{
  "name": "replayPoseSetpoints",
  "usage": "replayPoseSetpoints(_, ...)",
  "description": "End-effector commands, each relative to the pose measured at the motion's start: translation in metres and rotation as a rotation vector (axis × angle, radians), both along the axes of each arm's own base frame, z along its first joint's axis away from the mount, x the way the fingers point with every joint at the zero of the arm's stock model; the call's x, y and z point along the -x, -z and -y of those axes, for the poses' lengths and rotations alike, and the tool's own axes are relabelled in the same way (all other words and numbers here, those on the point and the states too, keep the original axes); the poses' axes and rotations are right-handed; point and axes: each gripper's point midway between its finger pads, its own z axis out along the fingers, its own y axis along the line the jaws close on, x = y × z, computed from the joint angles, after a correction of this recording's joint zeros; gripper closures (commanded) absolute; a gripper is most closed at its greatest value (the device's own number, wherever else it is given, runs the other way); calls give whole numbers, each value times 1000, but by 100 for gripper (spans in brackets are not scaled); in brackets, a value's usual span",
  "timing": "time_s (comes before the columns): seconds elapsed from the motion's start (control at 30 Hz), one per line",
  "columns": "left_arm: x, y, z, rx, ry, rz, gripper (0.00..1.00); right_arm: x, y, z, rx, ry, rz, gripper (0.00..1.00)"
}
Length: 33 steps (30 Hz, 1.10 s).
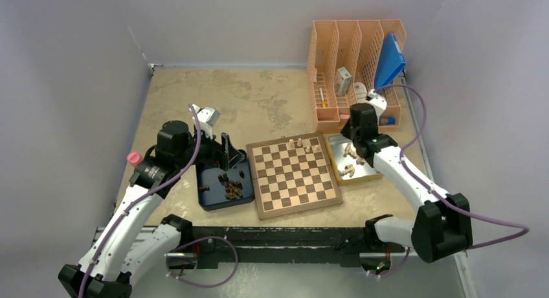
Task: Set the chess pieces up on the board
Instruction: Place the chess piece on the chessboard.
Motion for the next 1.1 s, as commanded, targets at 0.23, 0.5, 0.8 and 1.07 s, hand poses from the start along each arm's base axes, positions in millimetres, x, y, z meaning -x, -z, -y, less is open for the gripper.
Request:
replayPoseSetpoints(0.23,-1,-4,2,13,0,21,17,22,-16,-119,-45,-270,-22,85)
replayPoseSetpoints(0.5,-1,-4,1,12,-1,21,17,34,5,-171,-19,-365,-86,85)
replayPoseSetpoints(0.8,-1,-5,1,12,-3,24,17,40,41,-184,78,-353,-191,85)
replayPoseSetpoints(1.07,-1,-5,1,13,-2,25,17,38,51,-178,101,-307,-205,85)
